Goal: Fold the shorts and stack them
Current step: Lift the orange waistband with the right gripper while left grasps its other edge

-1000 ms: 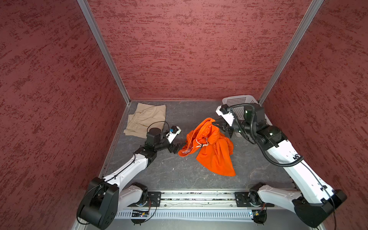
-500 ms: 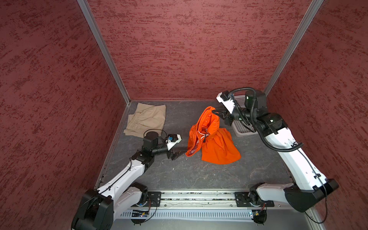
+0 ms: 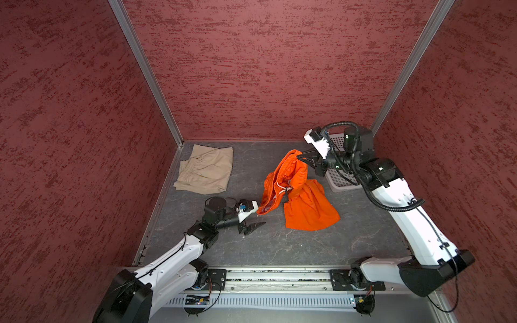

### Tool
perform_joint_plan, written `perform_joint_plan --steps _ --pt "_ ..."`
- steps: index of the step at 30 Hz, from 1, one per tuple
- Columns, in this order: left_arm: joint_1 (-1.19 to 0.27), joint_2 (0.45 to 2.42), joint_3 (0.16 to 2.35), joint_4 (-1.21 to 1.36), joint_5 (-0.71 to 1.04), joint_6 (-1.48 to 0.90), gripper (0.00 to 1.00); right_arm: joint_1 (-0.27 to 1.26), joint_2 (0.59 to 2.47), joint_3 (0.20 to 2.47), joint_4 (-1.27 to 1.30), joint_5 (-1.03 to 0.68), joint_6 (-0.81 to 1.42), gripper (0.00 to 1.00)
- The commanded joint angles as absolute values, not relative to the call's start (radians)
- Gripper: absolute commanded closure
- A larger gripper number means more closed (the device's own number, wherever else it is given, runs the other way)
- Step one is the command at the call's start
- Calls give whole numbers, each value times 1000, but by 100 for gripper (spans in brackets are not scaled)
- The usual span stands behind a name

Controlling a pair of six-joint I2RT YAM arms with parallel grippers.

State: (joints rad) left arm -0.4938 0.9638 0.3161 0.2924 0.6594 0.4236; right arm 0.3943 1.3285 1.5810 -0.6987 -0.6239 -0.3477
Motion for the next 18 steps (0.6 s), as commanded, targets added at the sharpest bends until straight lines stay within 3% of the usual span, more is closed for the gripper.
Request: perform_joint_plan --steps 1,6,10,14,18 --pt "-499 1020 330 378 597 427 24 386 1323 1608 -637 -676 -345 100" --pt "-505 1078 339 442 564 403 29 387 1319 1611 -629 -687 -332 100" --pt "-506 1032 348 436 508 365 58 381 1313 1614 -619 -677 -314 100" --pt "-506 886 451 214 308 320 84 377 1275 1597 -556 -648 -268 100" --pt "-478 752 637 -63 109 338 92 376 1211 1598 -483 -609 -216 100"
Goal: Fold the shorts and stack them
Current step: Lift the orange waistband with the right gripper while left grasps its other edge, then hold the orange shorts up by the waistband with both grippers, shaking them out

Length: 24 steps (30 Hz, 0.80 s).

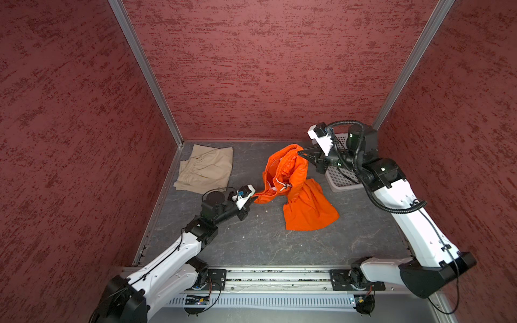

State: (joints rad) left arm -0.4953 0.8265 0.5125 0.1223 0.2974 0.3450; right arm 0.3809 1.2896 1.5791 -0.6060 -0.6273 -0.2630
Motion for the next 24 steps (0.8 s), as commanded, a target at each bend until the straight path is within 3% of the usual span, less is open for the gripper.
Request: perform_joint_plan --steps 1,12,16,24 --pt "-457 734 691 -120 101 346 92 376 1201 1606 -484 -603 -215 100" --pt "-293 742 1303 -665 -41 477 93 376 1092 1680 -508 -503 -191 100" --pt "-279 726 1385 -762 -86 501 93 376 1042 1632 -511 -503 -185 100" --pt "-278 699 1454 -805 -130 513 95 377 1083 1626 -569 -694 -111 100"
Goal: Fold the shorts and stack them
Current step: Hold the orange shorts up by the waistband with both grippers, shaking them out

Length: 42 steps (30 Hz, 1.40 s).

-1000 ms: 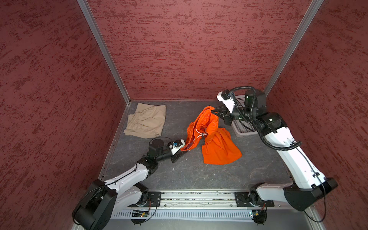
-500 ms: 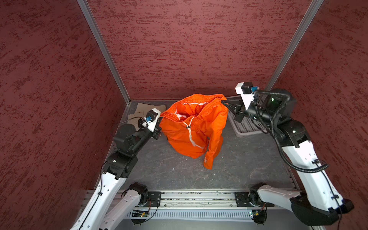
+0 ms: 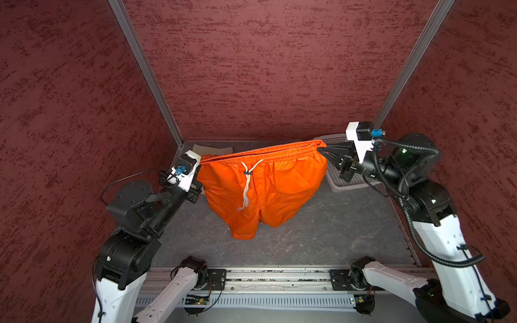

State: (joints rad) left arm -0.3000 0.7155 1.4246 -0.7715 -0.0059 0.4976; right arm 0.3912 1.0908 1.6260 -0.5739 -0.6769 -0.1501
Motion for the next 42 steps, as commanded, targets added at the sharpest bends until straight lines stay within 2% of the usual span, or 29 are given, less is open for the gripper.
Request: perform_joint_plan --steps 1,10,16,25,31,38,42 --pt "-278 705 1456 -805 -124 515 95 377 1083 1619 -560 -672 -105 100" --pt "-255 867 1457 -718 -45 499 95 373 1257 1721 -577 -450 -92 100" --pt "-164 984 1562 -741 61 469 95 365 1384 1857 -552 -490 -68 100" --pt "-150 780 1561 -809 33 492 96 365 1330 1970 -691 -747 -82 100" --pt "-150 711 1558 -815 -7 540 97 365 1264 1994 -783 -706 -9 100" --pt "-143 957 1629 -751 18 593 97 364 1409 2063 -856 -574 49 100" --pt "-91 1179 1711 -705 121 590 97 327 1535 2003 -801 -492 54 100"
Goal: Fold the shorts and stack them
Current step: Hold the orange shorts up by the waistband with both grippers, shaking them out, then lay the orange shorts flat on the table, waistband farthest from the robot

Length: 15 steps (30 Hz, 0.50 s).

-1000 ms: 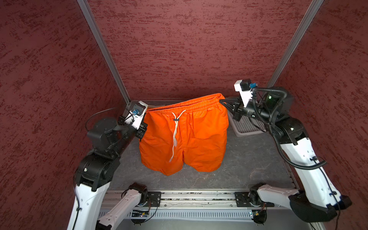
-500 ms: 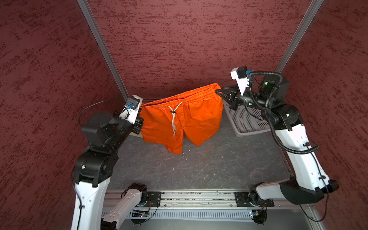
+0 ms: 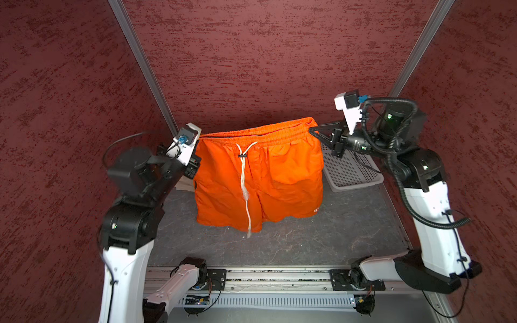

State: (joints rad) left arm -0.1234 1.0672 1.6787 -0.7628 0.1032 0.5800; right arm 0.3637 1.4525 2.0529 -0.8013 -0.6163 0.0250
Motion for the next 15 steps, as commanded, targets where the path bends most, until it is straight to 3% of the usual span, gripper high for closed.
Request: perform_joint_plan --steps 1,5,9,15 --pt "-81 1241 1735 -696 137 590 98 307 1560 1963 -761 -499 71 100" --pt "-85 1470 1823 -668 154 611 98 228 1636 1778 -588 -538 167 100" --pt "-143 1683 1893 -609 127 666 98 180 1665 1588 -423 -465 274 100" --pt "-280 1964 2082 -613 57 718 98 176 1586 1298 -260 -380 391 100"
